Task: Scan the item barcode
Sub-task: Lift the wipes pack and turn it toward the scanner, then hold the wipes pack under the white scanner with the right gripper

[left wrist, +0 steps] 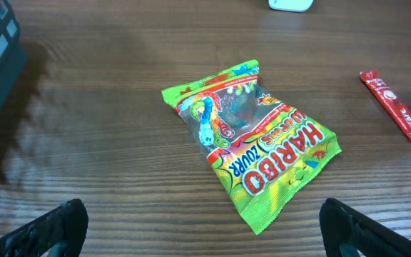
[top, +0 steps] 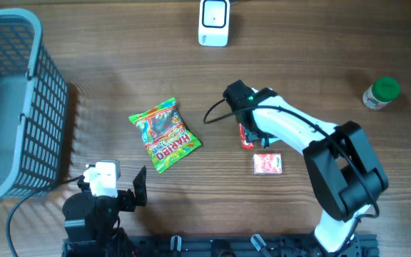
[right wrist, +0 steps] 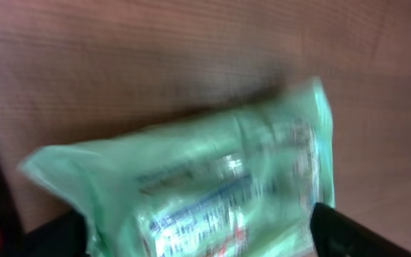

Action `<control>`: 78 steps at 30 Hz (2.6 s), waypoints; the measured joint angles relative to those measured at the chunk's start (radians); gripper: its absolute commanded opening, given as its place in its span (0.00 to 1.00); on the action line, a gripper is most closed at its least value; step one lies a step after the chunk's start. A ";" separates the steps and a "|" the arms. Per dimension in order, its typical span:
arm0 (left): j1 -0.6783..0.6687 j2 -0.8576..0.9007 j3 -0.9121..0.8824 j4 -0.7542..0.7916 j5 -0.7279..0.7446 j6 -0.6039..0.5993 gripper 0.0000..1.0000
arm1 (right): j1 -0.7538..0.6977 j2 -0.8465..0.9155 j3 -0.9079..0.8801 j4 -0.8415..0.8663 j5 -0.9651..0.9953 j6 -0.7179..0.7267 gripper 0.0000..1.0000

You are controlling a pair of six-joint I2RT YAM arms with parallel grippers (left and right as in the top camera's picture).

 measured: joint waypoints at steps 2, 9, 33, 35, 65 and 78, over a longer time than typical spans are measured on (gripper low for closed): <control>0.000 0.000 0.000 0.000 0.000 0.000 1.00 | 0.001 -0.005 -0.023 0.061 0.014 -0.042 0.56; 0.000 0.000 0.000 0.000 0.000 0.000 1.00 | -0.015 0.016 -0.042 0.135 0.010 -0.119 0.04; 0.000 -0.001 0.000 0.000 0.000 0.000 1.00 | -0.157 0.040 0.489 -0.446 -1.339 -0.205 0.04; 0.000 -0.001 0.000 0.000 0.000 0.000 1.00 | -0.157 0.040 0.489 -0.402 -1.439 -0.213 0.04; 0.000 0.000 0.000 0.000 0.000 0.000 1.00 | -0.157 0.040 0.488 0.012 -2.085 0.023 0.04; 0.000 0.000 0.000 0.000 0.000 0.000 1.00 | -0.157 0.040 0.486 0.222 -2.008 -0.035 0.04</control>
